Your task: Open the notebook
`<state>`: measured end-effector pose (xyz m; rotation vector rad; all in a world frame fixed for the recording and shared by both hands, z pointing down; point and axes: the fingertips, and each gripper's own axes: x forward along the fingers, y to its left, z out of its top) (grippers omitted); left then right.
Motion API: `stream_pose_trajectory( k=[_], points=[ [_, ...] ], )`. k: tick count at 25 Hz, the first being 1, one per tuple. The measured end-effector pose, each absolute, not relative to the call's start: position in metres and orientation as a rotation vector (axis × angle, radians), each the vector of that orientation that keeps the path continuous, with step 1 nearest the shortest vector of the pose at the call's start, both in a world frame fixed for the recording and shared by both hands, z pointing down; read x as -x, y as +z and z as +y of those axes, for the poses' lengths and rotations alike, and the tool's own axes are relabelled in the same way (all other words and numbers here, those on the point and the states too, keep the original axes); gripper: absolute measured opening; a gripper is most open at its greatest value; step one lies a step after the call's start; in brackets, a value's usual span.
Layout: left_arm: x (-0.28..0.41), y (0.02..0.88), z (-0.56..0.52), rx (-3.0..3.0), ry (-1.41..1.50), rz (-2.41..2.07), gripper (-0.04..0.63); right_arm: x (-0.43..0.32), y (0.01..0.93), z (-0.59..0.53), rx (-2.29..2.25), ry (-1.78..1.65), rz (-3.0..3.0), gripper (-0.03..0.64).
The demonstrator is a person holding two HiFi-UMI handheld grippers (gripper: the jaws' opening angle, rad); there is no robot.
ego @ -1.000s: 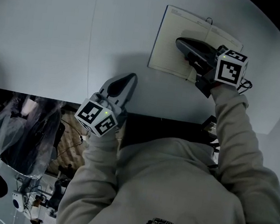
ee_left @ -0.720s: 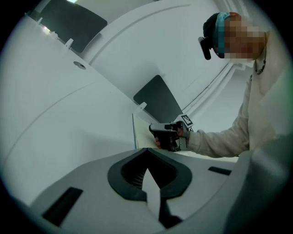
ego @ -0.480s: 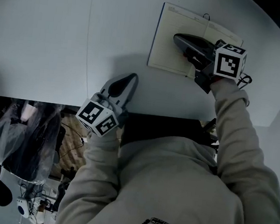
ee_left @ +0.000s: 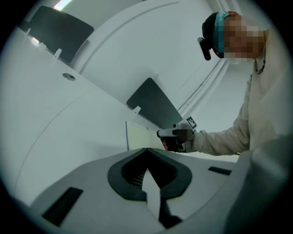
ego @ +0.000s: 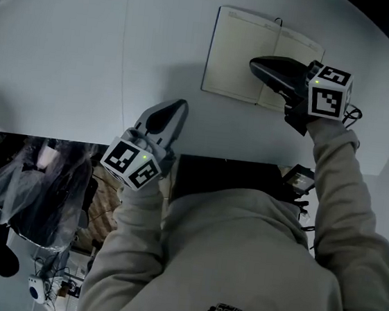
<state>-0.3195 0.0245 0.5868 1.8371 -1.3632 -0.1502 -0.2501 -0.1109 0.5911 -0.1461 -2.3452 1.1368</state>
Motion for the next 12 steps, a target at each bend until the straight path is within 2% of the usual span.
stream_pose_trajectory(
  k=[12],
  points=[
    [0.254, 0.496, -0.029, -2.036, -0.101, -1.308, -0.005, 0.164, 0.501, -0.123, 0.081, 1.068, -2.475, 0.023]
  ],
)
